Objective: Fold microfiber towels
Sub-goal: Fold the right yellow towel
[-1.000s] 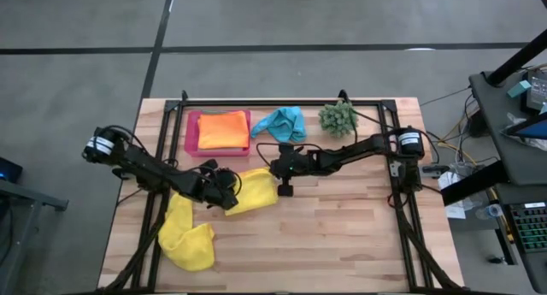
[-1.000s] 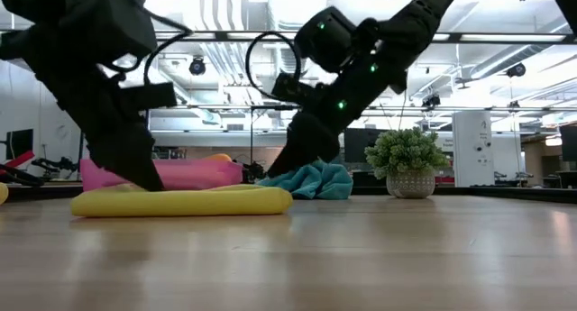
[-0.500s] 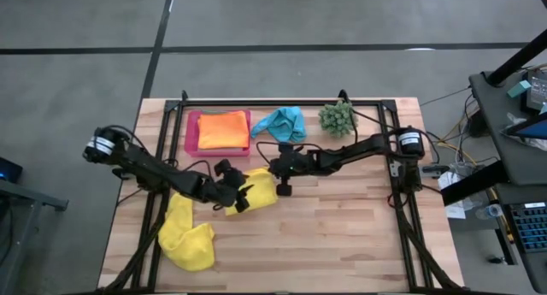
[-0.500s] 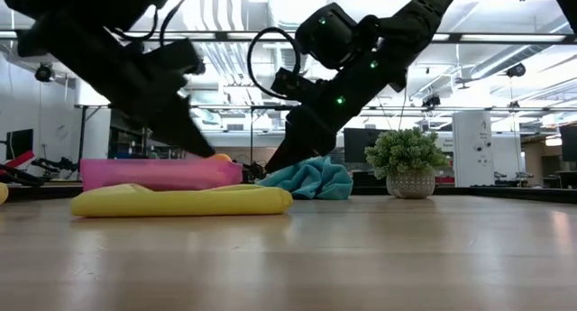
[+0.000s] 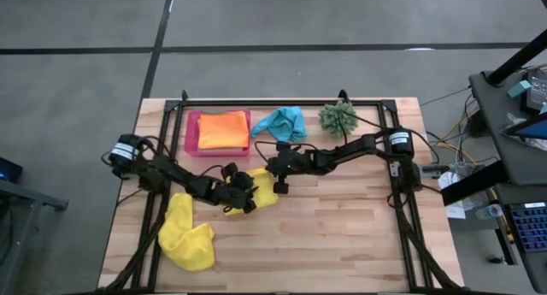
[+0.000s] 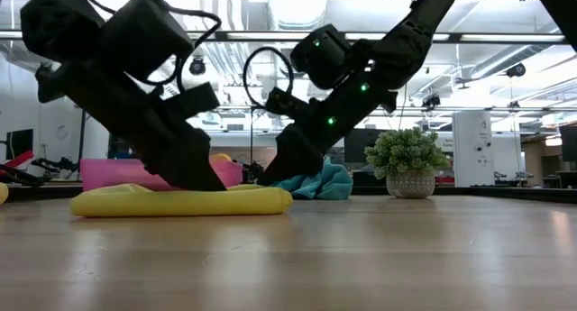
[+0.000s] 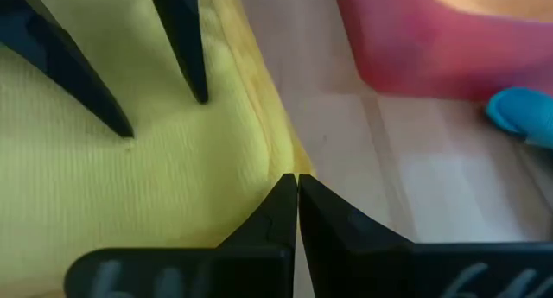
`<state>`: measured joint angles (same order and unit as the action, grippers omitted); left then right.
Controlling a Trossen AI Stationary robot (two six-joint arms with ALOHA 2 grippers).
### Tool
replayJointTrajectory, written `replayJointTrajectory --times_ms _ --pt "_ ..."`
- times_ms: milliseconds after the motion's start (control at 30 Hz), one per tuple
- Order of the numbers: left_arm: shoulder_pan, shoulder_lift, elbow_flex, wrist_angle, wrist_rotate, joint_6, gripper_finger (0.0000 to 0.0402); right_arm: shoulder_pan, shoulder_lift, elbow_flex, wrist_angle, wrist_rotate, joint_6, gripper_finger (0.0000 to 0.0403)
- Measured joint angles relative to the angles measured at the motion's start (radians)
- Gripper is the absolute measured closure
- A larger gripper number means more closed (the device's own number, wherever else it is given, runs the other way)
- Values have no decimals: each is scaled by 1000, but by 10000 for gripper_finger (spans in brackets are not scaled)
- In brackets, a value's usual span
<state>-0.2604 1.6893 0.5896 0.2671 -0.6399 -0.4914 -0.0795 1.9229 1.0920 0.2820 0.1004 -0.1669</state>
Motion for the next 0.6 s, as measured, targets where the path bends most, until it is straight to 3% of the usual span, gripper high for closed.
replayJointTrajectory --times_ms 167,600 --pt "5 24 0 9 4 -8 252 0 26 0 22 -74 3 394" --pt "6 30 -3 10 5 -26 252 32 12 0 25 -82 17 394"
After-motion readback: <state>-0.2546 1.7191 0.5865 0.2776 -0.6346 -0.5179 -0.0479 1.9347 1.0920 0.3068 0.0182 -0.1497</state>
